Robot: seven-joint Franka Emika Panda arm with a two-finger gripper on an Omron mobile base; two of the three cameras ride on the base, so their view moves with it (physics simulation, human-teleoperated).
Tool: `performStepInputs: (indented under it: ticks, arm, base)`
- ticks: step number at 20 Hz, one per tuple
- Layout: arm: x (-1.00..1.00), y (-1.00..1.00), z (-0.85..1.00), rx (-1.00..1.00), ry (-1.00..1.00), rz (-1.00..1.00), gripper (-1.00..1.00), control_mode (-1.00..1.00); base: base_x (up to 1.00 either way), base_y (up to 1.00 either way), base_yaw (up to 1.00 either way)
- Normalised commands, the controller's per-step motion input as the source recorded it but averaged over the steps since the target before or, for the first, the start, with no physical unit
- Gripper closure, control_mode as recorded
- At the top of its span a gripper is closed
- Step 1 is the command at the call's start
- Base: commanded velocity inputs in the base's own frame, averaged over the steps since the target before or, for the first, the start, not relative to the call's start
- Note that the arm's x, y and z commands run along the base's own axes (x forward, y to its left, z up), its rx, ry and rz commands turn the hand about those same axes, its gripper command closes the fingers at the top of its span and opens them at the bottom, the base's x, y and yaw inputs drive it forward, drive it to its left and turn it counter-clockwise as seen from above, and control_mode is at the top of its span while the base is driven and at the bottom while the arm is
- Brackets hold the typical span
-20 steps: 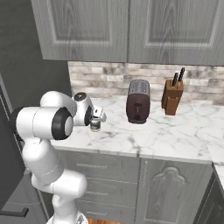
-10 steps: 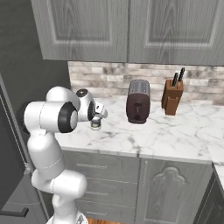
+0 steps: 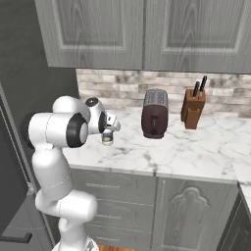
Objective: Place the condiment bottle and mayonnaise from the counter to the top shelf of the fridge. If the existing items in the fridge are on the top shelf, move them to other shelves.
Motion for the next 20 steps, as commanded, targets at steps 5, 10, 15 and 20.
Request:
performStepInputs:
  ticks: [5, 10, 15, 20]
  arm:
    - [-0.79, -0.02, 0.7, 0.0, -0.1, 0.0, 1.0, -1.0]
    - [-1.0, 0.0, 1.0, 0.0, -0.08, 0.01, 1.0, -1.0]
    - [-1.0, 0.0, 1.0, 0.0, -0.01, 0.0, 1.0, -1.0]
    - [-1.0, 0.0, 1.0, 0.0, 0.0, 0.0, 1.0, -1.0]
  base:
    - [0.0, 0.0, 0.0]
    - [0.0, 0.0, 0.0]
    - [0.0, 0.0, 0.0]
    - [0.0, 0.0, 0.0]
